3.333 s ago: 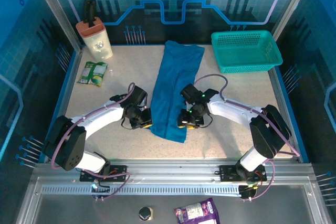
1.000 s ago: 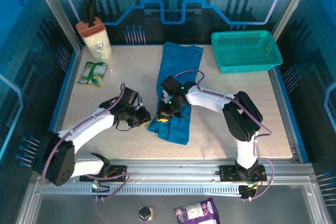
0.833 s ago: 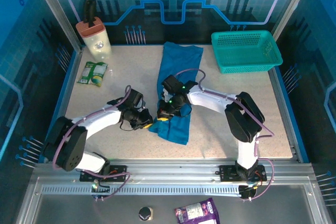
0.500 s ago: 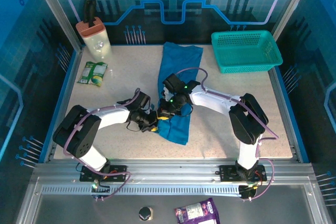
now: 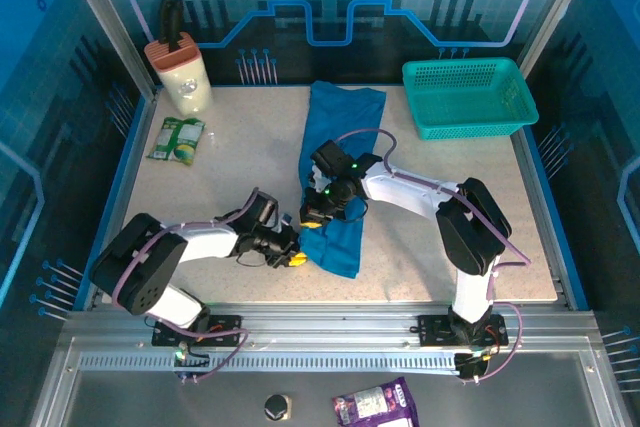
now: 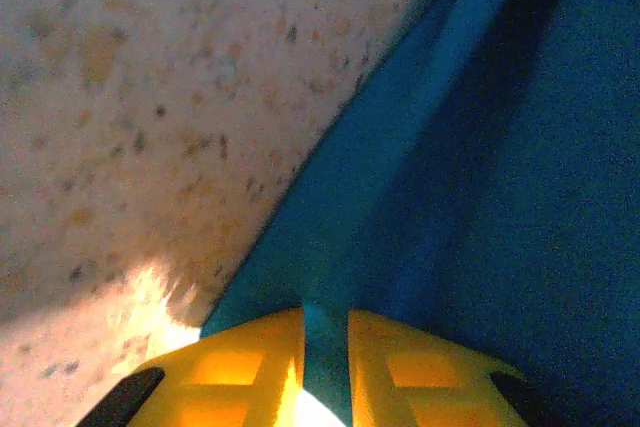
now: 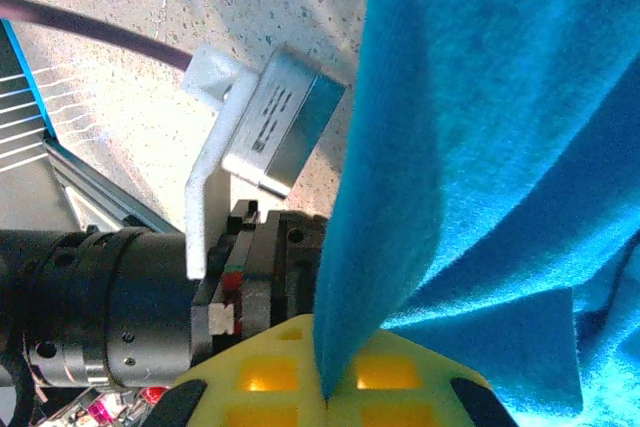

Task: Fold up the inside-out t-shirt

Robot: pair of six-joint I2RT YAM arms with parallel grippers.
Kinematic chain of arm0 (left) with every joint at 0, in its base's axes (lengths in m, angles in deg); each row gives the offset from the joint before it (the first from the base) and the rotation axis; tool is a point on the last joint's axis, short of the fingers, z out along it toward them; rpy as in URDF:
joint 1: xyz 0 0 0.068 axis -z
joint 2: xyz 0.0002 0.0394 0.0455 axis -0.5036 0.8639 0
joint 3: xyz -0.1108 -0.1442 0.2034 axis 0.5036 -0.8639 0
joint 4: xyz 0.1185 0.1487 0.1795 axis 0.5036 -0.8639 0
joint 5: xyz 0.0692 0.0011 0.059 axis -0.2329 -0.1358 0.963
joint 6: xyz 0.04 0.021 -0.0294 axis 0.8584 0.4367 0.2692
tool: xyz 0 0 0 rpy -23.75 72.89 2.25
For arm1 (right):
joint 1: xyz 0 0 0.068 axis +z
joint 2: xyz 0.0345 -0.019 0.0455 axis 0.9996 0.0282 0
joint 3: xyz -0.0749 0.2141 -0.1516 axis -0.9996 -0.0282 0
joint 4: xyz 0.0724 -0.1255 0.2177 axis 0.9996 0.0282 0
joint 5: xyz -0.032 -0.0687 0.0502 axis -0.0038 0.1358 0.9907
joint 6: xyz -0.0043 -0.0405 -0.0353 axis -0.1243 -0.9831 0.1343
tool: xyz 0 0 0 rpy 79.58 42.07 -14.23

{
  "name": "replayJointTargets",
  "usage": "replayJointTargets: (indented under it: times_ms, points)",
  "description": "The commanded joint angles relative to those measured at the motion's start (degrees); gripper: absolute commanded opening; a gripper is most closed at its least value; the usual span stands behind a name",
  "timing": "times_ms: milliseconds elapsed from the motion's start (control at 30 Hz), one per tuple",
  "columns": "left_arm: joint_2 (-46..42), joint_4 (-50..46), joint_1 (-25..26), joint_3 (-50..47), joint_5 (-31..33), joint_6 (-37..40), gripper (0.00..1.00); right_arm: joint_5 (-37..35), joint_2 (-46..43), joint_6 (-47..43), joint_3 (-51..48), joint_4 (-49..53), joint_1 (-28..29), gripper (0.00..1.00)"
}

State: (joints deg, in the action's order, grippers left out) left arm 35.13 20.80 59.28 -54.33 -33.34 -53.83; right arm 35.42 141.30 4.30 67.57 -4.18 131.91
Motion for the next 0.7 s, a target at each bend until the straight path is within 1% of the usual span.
replayJointTargets:
  times_ms: [0,100,233,300,400,467,533,567,600,633,667]
  points:
    - [-4.5,-3.5,0.5,-1.2,-0.4,-2.7,0.2,1.5,0.5,0.3,1.0,-1.4,-0.4,0.0]
    - [-10.9,-15.3,0.5,-0.6,4.9,0.4,0.21,2.1,1.8,0.4,1.1,-2.1,-0.4,0.0]
    - [-21.1,-30.4,-0.9,0.0,11.6,3.8,0.22,3.0,4.3,0.3,1.7,-3.0,0.3,0.0]
    - [-25.1,-36.5,-2.3,0.4,14.5,5.6,0.22,3.2,5.9,0.5,2.2,-3.8,0.8,0.0]
    - [-29.1,-45.3,-3.4,2.0,21.6,9.1,0.22,3.6,8.8,0.7,3.9,-4.6,1.8,0.0]
    - [-29.5,-47.8,-4.4,3.3,23.4,11.3,0.23,3.7,10.6,0.8,5.1,-4.8,2.5,0.0]
    - [-29.2,-48.1,-5.3,4.7,23.7,12.5,0.24,4.2,12.5,1.0,6.4,-5.4,3.1,0.0]
    - [-28.9,-47.6,-5.4,5.2,23.6,12.9,0.25,4.4,12.9,0.9,7.2,-5.5,3.4,0.02]
    - [-28.4,-46.8,-5.5,5.7,23.4,13.3,0.26,4.7,13.2,0.5,8.0,-5.4,3.6,0.11]
    - [-27.6,-45.9,-5.6,6.3,23.0,13.9,0.27,4.7,13.1,0.2,8.6,-5.3,3.7,0.22]
    - [-26.7,-45.0,-5.7,7.0,22.5,14.4,0.28,4.6,12.4,0.0,8.7,-5.4,3.8,0.29]
